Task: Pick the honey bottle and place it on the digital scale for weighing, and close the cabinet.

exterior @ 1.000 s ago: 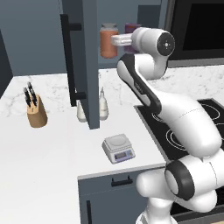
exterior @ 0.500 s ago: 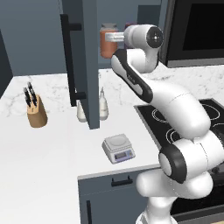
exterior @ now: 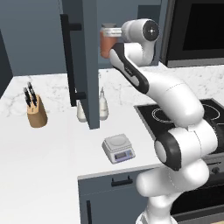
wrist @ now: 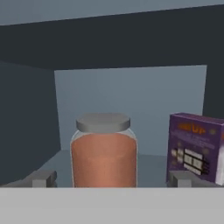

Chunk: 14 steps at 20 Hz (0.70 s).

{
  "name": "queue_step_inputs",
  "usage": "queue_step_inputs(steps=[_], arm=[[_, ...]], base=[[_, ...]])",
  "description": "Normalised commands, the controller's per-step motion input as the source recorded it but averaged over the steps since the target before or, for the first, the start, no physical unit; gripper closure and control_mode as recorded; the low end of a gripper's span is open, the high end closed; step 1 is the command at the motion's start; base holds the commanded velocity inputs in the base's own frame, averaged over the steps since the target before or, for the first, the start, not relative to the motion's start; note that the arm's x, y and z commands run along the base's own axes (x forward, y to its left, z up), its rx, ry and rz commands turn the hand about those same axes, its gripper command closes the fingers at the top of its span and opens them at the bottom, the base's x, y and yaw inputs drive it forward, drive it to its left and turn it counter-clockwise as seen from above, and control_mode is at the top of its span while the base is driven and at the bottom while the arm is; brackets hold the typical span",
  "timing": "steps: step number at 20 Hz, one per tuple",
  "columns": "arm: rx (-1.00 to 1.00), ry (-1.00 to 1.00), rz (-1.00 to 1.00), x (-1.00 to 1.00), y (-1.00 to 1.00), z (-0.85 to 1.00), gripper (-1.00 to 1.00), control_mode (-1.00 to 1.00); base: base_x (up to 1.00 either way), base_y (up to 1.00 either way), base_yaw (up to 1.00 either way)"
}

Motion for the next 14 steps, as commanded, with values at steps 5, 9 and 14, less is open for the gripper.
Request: queue_step_inputs(steps=[5,9,14], arm=[[0.00,0.05,0.00,0.28,0.12,0.09,-1.00,-1.00],[0.00,0.04,0.00,0.36,0.19,0.01,-1.00,-1.00],[0.00,0.01,0.00,0.33,0.10,0.00,-1.00,-1.00]], base=[[0.00,0.00,0.00],[0.00,0.00,0.00],[0.00,0.00,0.00]])
